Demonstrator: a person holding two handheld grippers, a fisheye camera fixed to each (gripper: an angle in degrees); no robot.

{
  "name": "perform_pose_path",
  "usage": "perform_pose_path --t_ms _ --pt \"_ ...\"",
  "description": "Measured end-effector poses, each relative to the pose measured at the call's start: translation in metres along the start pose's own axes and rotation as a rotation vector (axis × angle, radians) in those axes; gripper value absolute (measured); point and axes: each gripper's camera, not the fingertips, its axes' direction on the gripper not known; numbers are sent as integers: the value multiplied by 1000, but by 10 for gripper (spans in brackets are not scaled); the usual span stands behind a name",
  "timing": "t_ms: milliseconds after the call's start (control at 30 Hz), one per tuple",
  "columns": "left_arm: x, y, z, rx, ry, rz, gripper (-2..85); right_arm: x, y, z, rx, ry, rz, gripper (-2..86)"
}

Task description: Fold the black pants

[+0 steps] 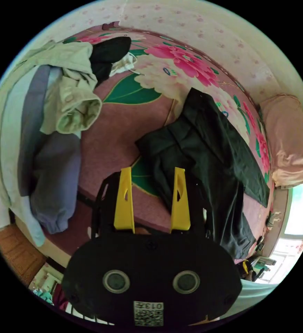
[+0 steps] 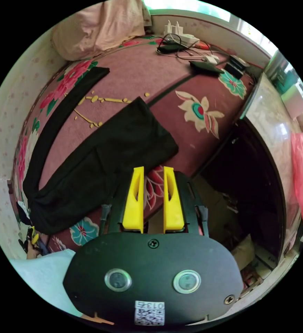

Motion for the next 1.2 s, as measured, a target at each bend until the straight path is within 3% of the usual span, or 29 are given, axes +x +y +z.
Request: perform_pose_path --t_ms 100,233,267,400,567,733,833,1000,1067,1133,1200 --pt "15 -18 26 -84 56 37 157 20 27 -10 16 -30 61 87" --pt "25 -27 29 -93 -155 16 81 46 39 -14 45 -107 169 89" --pt "23 -32 28 -108 -147 47 37 50 38 -13 46 -135 187 91" --pt "-3 -45 2 -110 28 69 17 42 13 -7 48 -145 158 99" --pt "-38 -43 -48 0 188 27 11 34 -19 2 7 -150 219 39" --pt "-35 -41 -85 47 180 126 13 0 -48 -49 99 -102 109 17" --pt "-47 -27 -87 53 167 103 21 -20 -54 -78 135 8 21 21" --pt "-96 -4 -52 -52 203 -81 82 -3 -57 -54 -76 37 -39 86" --pt "-103 6 -69 -16 168 -96 94 7 -56 -79 -9 52 -22 94" --pt "-83 10 -92 39 106 0 93 5 -60 -103 62 67 -69 98" --pt "4 4 -96 -2 68 363 83 -11 -73 -117 116 50 -169 100"
